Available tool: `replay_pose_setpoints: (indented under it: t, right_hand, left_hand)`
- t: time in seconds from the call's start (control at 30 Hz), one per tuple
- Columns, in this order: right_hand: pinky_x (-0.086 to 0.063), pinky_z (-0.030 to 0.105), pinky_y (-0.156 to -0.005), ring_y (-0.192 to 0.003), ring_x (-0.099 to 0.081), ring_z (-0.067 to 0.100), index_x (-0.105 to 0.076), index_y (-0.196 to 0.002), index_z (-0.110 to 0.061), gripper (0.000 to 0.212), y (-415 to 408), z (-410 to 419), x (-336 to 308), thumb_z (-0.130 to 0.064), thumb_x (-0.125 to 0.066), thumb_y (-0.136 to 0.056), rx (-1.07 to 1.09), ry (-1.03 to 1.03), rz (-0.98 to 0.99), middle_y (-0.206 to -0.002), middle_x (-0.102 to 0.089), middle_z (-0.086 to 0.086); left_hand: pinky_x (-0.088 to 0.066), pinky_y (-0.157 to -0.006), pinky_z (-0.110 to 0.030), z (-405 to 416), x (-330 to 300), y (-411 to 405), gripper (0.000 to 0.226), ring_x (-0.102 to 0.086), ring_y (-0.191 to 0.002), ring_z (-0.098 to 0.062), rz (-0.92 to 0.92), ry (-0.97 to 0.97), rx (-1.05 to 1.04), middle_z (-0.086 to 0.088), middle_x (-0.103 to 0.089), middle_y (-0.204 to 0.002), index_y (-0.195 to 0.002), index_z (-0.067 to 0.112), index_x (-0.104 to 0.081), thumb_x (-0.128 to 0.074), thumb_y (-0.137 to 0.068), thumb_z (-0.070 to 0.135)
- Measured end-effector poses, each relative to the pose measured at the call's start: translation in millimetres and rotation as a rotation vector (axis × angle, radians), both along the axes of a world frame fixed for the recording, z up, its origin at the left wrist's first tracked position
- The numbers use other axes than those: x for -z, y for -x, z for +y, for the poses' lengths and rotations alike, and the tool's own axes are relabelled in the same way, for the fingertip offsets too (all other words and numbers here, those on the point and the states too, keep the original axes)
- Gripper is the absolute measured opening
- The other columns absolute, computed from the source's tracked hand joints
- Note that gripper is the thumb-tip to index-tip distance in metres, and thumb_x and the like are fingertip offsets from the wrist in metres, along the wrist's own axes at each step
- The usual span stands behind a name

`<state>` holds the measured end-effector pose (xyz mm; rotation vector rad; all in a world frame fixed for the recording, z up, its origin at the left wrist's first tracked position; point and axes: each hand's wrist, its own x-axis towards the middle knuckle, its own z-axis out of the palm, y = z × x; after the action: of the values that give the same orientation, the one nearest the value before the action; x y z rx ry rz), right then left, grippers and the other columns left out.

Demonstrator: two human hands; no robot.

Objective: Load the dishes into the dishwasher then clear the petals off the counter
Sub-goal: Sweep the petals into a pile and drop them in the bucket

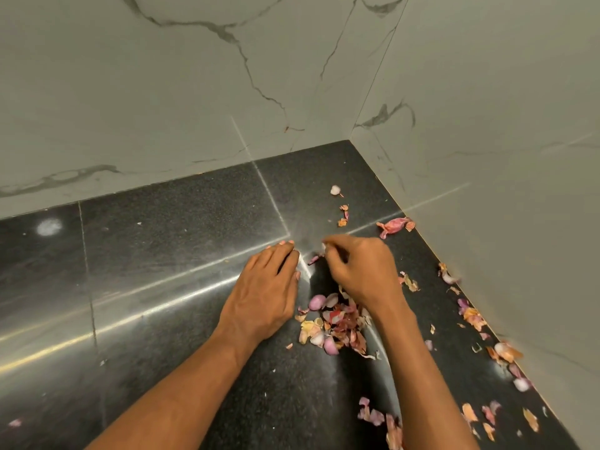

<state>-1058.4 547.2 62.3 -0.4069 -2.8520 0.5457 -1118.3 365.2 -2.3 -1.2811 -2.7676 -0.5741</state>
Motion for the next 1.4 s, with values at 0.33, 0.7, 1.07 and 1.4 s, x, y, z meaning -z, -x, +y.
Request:
replay_pose_setpoints:
  t: [0.33, 0.7, 1.07, 1.4]
  right_hand:
    - [-0.003, 0.043, -0.128, -0.159, -0.003, 0.028, -0.016, -0.163, -0.006, 0.070, 109.4, 34.8, 46.2, -0.047, -0.034, -0.110, 0.100, 0.004, -0.271, -0.172, -0.006, 0.015]
    - [-0.054, 0.034, -0.068, -0.073, -0.067, 0.008, -0.079, -0.093, -0.018, 0.024, -53.6, -18.2, -0.4, -0.027, -0.059, -0.102, 0.114, 0.142, 0.197, -0.084, -0.075, -0.006]
    - [0.002, 0.048, -0.129, -0.159, 0.008, 0.022, -0.010, -0.165, -0.014, 0.062, 14.1, -13.7, 51.0, -0.039, -0.030, -0.112, -0.143, -0.062, -0.263, -0.173, 0.001, 0.005]
    - [-0.048, 0.026, -0.062, -0.061, -0.058, 0.004, -0.078, -0.090, -0.014, 0.046, -46.5, 57.3, -21.9, -0.041, -0.046, -0.109, 0.239, 0.146, 0.171, -0.075, -0.071, 0.000]
  left_hand:
    - [-0.034, -0.118, -0.041, -0.7, -0.6, -0.7, 0.050, -0.031, -0.147, -0.024, -0.036, 0.003, -0.037, -0.011, -0.037, -0.157, -0.151, 0.008, -0.040, -0.039, -0.108, 0.034]
    - [-0.035, -0.117, -0.041, 0.6, 0.5, -2.7, 0.049, -0.032, -0.146, -0.024, -0.003, 0.029, -0.037, -0.011, -0.040, -0.155, -0.147, 0.007, -0.043, -0.034, -0.108, 0.035]
    - [-0.036, -0.113, -0.040, 0.7, -2.1, -0.4, 0.042, -0.035, -0.145, -0.024, -0.003, -0.017, -0.028, -0.011, -0.044, -0.153, -0.145, 0.007, -0.048, -0.040, -0.106, 0.024]
    - [-0.040, -0.109, -0.042, 0.1, -2.1, -0.7, 0.039, -0.039, -0.141, -0.027, 0.016, -0.016, -0.013, -0.012, -0.046, -0.148, -0.139, 0.006, -0.050, -0.043, -0.106, 0.025]
